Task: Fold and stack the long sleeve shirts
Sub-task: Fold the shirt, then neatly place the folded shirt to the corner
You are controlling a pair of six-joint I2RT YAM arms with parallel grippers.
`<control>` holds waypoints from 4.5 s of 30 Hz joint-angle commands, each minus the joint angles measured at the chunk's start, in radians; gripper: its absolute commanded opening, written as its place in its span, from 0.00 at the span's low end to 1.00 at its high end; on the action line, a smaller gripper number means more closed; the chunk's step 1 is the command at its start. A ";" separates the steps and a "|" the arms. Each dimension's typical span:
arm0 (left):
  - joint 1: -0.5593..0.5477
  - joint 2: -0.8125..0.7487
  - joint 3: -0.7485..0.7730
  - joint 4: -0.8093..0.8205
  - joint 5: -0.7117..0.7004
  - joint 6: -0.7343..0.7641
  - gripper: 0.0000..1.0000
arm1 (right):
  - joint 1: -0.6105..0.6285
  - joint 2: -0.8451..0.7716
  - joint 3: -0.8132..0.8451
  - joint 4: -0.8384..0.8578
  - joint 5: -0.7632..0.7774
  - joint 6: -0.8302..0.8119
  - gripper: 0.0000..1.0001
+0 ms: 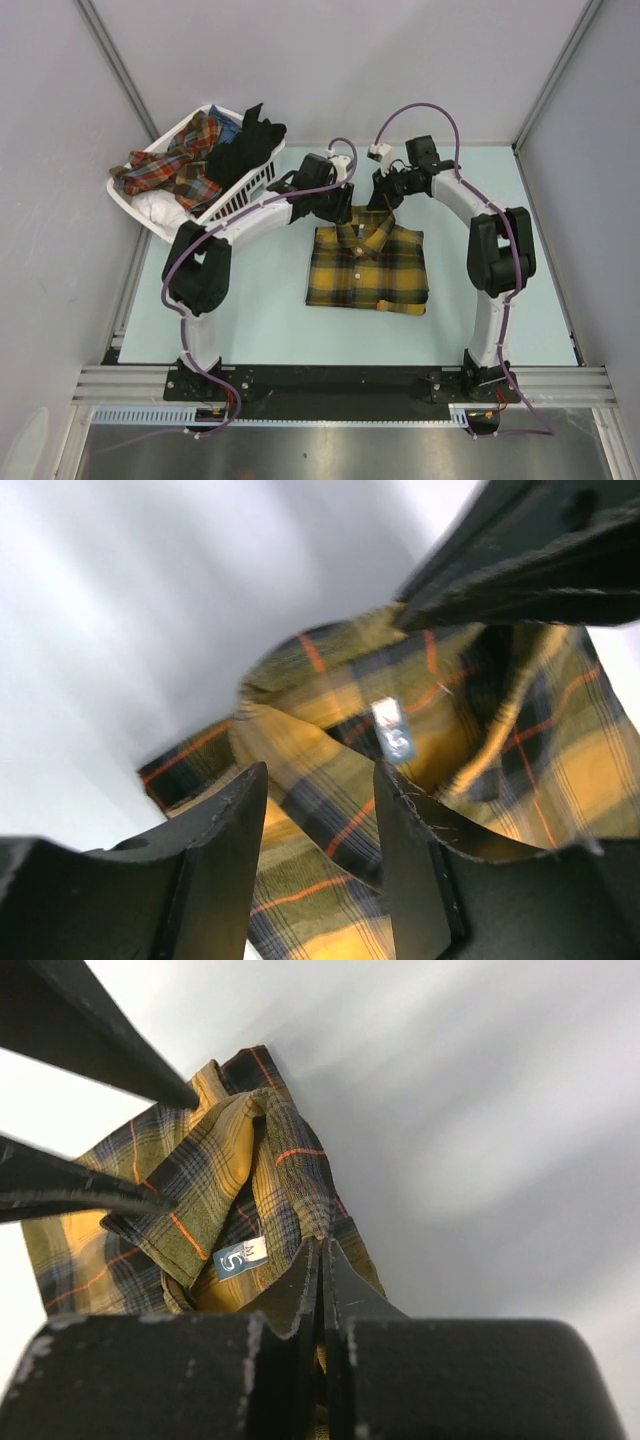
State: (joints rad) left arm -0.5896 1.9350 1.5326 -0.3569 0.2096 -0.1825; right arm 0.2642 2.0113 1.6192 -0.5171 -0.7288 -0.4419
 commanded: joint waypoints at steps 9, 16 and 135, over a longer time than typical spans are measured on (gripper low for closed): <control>-0.004 0.021 0.021 0.081 -0.167 -0.052 0.46 | -0.016 -0.077 -0.022 0.000 -0.132 0.043 0.00; 0.074 0.021 -0.026 0.068 0.042 -0.126 0.15 | -0.023 -0.095 -0.039 -0.004 -0.138 0.032 0.00; -0.565 0.002 -0.163 0.274 0.108 0.750 0.55 | -0.657 -0.626 -1.044 0.078 -0.089 0.982 0.64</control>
State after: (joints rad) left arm -1.0981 1.9396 1.3548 -0.1627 0.3874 0.4931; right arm -0.3695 1.3666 0.5465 -0.3946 -0.8551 0.4858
